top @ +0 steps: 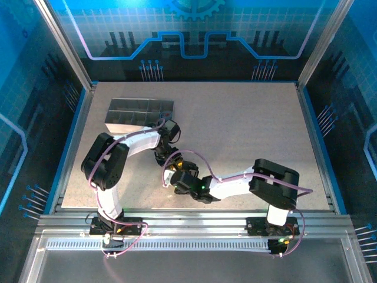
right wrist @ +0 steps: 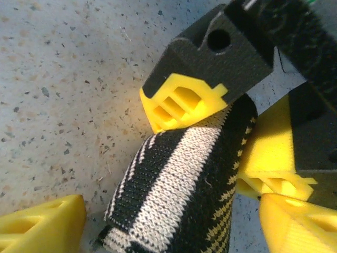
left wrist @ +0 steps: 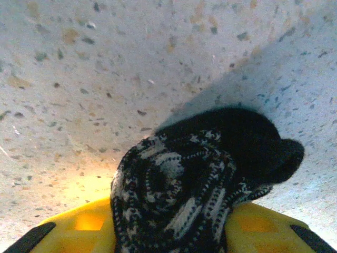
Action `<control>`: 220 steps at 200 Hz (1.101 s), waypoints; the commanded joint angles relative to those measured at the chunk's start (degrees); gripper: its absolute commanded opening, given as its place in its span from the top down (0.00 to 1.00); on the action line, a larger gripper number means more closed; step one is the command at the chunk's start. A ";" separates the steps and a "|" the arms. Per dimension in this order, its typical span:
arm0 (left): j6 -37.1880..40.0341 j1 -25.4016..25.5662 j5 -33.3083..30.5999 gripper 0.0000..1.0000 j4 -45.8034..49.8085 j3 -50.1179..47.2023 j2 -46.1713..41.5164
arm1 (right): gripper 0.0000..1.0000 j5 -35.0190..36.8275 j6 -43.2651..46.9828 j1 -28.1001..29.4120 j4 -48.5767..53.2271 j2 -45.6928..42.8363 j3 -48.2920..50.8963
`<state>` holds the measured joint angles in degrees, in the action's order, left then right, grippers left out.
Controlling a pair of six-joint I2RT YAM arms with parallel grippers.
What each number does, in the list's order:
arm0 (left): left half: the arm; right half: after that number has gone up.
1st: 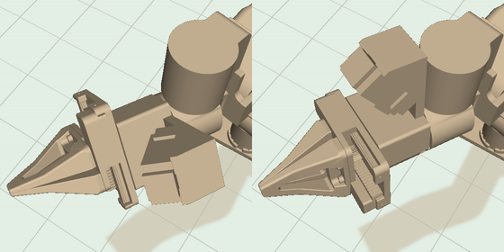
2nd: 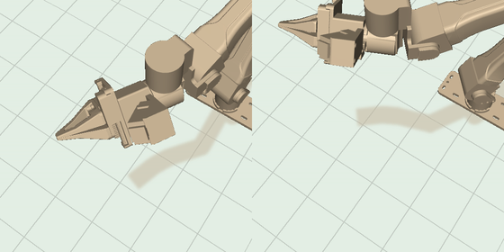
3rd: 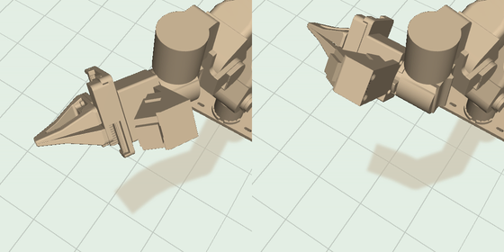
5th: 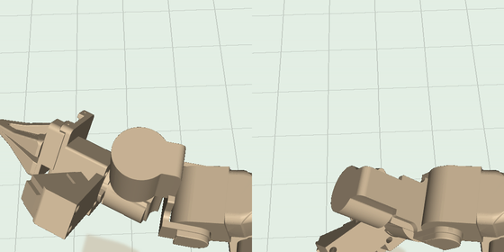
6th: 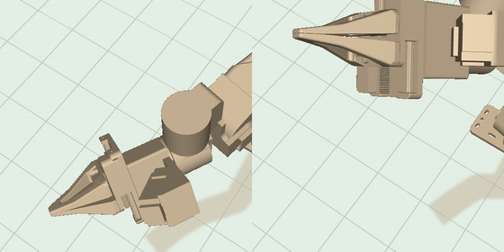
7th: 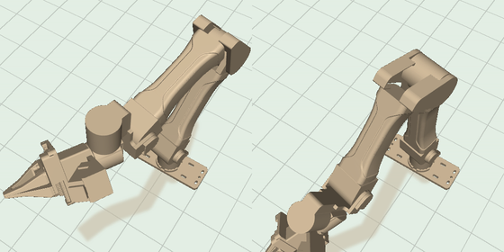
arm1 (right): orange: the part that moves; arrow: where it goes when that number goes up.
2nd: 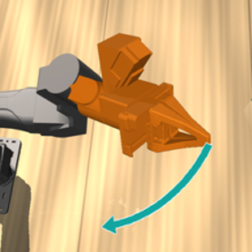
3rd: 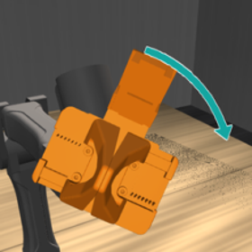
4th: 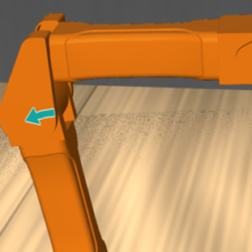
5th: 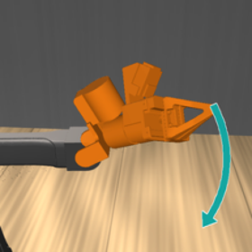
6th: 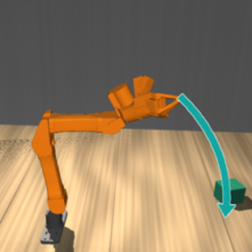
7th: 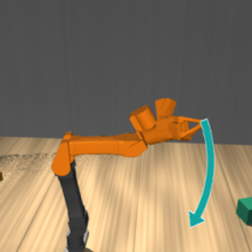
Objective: Roll the socks
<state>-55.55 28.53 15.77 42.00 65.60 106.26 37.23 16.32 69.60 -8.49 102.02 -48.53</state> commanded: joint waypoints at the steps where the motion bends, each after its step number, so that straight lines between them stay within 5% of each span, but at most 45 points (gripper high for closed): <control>1: 3.58 1.36 -4.79 0.64 8.00 -3.16 4.75 | 0.23 4.71 -1.62 -2.59 3.53 4.24 -1.54; 54: 4.66 1.21 -4.36 0.62 8.62 -1.89 4.53 | 0.76 4.78 -1.60 -4.01 4.40 4.81 -3.84; 80: 3.77 0.86 -4.76 0.50 9.05 -1.31 1.61 | 1.00 2.33 -2.31 -4.38 6.35 2.66 -4.54; 102: 1.07 0.36 -5.92 0.28 9.50 -0.53 -4.10 | 1.00 -1.28 -5.08 -4.95 9.19 0.69 -4.66; 130: -3.27 -0.53 -6.78 0.14 8.33 -0.26 -10.13 | 1.00 -7.67 -10.14 -6.18 12.46 -1.50 -4.05; 220: -13.62 -1.40 1.09 0.05 -8.35 -8.10 -18.64 | 1.00 -24.28 -24.02 -12.28 17.91 -5.55 -6.60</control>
<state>-65.67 27.05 12.36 36.03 58.96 87.79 18.57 -1.54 58.89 5.32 98.24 -52.97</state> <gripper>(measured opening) 0.942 0.119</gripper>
